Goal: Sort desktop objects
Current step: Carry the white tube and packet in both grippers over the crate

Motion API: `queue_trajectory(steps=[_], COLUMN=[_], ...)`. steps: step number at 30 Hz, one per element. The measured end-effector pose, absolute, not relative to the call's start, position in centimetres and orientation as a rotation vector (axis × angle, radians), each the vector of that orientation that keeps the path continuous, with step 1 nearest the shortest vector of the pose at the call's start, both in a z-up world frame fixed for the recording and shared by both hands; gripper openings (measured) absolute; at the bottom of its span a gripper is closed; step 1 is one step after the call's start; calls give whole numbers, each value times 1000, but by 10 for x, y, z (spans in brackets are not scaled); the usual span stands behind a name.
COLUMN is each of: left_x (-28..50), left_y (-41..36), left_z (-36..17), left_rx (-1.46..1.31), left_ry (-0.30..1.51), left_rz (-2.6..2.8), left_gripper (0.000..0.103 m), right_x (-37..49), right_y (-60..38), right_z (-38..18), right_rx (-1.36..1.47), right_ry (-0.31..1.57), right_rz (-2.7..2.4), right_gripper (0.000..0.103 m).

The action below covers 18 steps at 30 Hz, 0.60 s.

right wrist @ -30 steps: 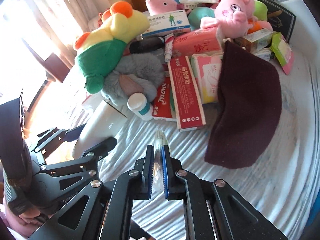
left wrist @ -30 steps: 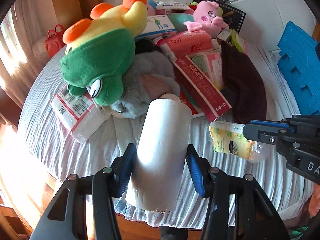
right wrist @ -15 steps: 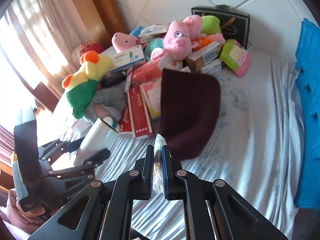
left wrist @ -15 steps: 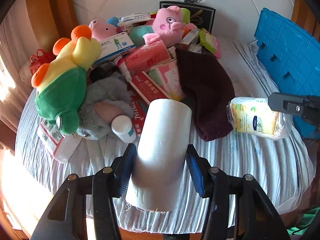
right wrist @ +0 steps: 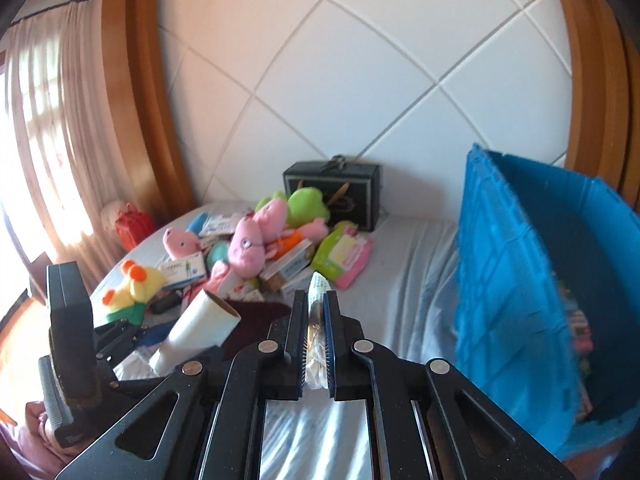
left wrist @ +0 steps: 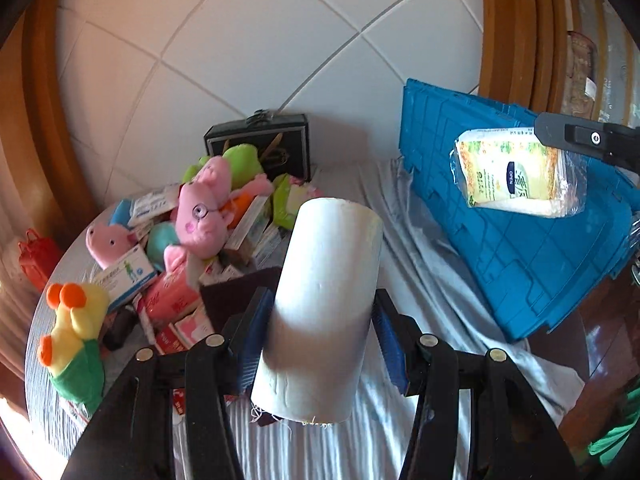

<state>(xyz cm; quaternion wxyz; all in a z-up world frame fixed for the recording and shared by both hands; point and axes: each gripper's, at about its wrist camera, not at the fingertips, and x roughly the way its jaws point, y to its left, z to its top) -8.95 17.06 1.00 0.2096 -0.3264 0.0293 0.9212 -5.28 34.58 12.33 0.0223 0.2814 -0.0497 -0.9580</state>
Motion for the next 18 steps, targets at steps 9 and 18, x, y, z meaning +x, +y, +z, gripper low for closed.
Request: queue_trajectory(steps=[9,18], left_x=[-91,-92], left_y=[263,365], left_z=[81,163], left_rx=[-737,-623], left_ry=[85,80], left_rz=[2512,2447], left_gripper=[50,46], right_x=[-15,-16], right_y=[458,570], right_z=[181,192], right_rx=[724,882], right_ry=[-119,-32], right_rz=[-3192,-3254], right_gripper=[8,7])
